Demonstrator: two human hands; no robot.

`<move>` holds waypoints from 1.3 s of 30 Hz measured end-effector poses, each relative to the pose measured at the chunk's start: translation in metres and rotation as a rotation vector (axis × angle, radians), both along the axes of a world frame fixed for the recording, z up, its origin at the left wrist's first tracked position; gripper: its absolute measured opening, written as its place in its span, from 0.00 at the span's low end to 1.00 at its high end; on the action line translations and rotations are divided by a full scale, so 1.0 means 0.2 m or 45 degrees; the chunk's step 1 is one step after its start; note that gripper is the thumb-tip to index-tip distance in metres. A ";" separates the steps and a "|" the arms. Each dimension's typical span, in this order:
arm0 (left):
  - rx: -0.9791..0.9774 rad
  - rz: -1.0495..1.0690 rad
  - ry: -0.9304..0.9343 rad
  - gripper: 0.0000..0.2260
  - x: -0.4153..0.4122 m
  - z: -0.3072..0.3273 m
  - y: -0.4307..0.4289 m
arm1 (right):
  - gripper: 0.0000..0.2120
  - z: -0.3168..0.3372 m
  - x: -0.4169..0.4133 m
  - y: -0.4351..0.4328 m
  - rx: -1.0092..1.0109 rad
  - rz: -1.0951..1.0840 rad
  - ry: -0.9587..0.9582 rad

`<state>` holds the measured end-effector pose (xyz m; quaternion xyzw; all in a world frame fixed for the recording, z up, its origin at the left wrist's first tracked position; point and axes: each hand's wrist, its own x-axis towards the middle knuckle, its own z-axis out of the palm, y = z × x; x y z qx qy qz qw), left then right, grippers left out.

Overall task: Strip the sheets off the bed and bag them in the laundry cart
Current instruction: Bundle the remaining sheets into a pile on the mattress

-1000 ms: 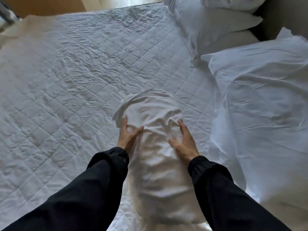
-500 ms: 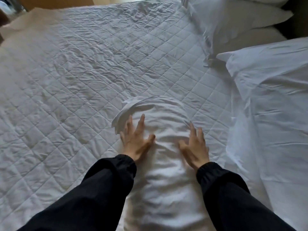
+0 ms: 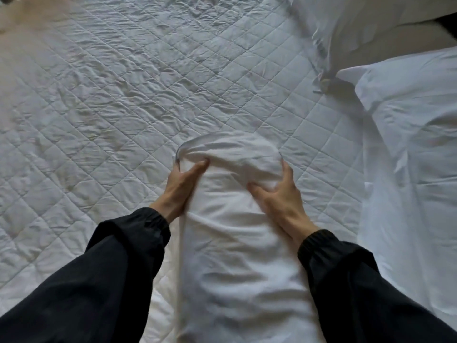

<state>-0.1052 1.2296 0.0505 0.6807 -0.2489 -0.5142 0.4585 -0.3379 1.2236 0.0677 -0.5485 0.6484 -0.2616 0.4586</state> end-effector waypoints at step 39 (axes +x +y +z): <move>0.226 -0.013 -0.107 0.46 -0.34 -0.02 0.99 | 0.55 -0.31 -0.42 0.53 0.555 0.103 -0.138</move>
